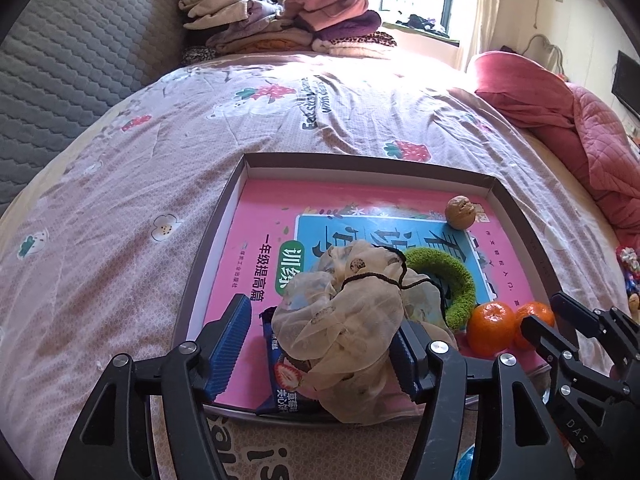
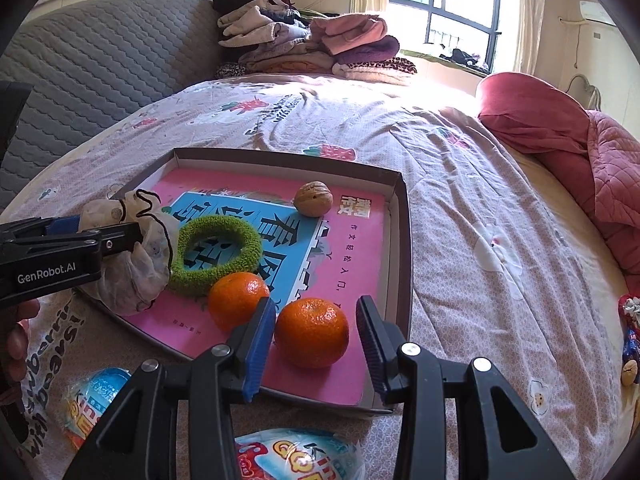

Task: Organize objects
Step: 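Carry the mesh bag and orange over the tray and lower them with both tools, then open the left tool on the mesh bag while the right tool releases the orange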

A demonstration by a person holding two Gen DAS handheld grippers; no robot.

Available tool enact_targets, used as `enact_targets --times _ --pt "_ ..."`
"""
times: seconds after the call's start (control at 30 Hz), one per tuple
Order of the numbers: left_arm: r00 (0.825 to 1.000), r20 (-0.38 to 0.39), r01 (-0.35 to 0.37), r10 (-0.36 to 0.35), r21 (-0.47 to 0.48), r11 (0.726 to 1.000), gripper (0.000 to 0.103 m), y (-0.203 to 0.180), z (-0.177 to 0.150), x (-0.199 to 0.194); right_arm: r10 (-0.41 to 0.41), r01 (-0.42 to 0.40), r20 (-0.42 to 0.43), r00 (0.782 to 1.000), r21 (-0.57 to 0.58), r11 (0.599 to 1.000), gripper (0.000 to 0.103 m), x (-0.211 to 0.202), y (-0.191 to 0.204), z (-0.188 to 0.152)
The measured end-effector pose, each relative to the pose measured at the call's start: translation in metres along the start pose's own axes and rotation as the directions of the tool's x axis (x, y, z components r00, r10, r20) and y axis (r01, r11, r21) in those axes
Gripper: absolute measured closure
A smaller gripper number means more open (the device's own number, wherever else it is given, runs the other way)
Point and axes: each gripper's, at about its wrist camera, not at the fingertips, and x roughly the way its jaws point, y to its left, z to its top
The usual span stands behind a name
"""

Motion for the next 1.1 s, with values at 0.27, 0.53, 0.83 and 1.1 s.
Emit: enact_targets --times 0.27,0.53,0.83,1.1 --pt "1.000 0.009 0.017 -0.017 0.001 1.000 0.034 -0.003 0.002 -0.008 0.003 -0.003 0.010 1.000 0.005 1.000 0.061 -0.004 -0.001 0.002" --pt "0.999 0.036 0.023 -0.023 -0.002 1.000 0.033 -0.005 0.006 -0.017 0.010 -0.011 0.025 1.000 0.015 1.000 0.061 -0.009 -0.002 0.004" --pt "0.997 0.075 0.035 -0.035 0.000 0.999 0.029 -0.011 0.019 -0.028 0.016 -0.017 0.030 0.999 0.017 1.000 0.061 -0.011 -0.002 0.005" --pt "0.995 0.092 0.048 -0.048 0.004 0.999 0.028 -0.014 0.020 -0.037 0.014 -0.015 0.045 0.999 0.027 1.000 0.060 -0.020 -0.003 0.006"
